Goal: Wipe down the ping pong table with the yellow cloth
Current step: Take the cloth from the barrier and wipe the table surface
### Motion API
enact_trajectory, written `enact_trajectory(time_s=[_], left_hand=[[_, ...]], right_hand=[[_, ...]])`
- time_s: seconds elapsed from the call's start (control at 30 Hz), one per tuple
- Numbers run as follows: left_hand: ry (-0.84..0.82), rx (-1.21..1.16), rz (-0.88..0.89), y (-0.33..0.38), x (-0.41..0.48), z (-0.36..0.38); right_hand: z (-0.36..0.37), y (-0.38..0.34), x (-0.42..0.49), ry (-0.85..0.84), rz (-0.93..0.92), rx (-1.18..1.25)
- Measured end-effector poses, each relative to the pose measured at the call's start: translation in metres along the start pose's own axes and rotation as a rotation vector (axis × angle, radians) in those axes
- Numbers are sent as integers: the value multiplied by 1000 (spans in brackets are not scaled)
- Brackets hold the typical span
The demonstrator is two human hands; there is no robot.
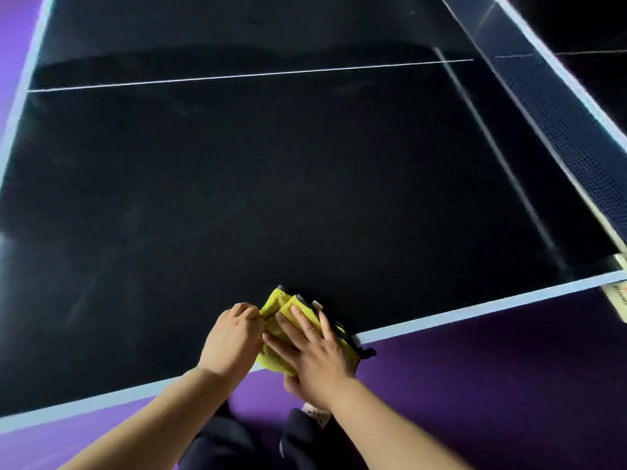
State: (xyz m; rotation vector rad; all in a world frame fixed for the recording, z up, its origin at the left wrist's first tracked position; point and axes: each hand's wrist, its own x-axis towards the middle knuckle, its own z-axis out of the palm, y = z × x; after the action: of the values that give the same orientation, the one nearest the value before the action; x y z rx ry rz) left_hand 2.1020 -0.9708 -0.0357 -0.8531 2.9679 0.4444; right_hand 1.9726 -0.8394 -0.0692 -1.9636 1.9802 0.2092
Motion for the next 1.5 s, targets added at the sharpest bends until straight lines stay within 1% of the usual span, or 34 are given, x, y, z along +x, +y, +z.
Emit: enact_trajectory(time_s=[0.2,0.3,0.5,0.63,0.8,0.87,0.9,0.93,1.07,1.1,1.23,1.37,1.4,1.47,1.5], left_hand=[[-42,3,85,85,69,16],[-50,22,133,119,99,18],[-59,61,219,162,143,22],[-79,35,257,187,164,26],[-113,-21,292,230,206,34],[-157,-45,258,251,225,37],[-187,-31,217,260,235,39],[-212,11,211,268,244,43],[-251,31,314,306,273,62],[-245,33,345,322,282,67],[-247,39,368,374,308,80],[-199,27,396,445,340,88],[-171,11,380,461,347,93],[-136,-30,311,493,359,104],[-110,-42,270,506,363,106]], right_hand=[[2,86,-51,99,115,43],[5,121,-68,123,136,68],[4,175,-88,178,131,77],[0,202,-102,160,165,73],[-4,249,-125,117,257,80],[-6,266,-133,109,301,118],[-8,273,-136,99,339,150],[-9,280,-139,89,385,193],[-8,311,-158,127,497,284],[-6,325,-169,142,513,291],[-1,371,-198,195,566,330],[10,430,-236,303,593,357],[12,445,-246,321,594,342],[9,477,-266,253,590,380],[10,493,-271,279,596,345]])
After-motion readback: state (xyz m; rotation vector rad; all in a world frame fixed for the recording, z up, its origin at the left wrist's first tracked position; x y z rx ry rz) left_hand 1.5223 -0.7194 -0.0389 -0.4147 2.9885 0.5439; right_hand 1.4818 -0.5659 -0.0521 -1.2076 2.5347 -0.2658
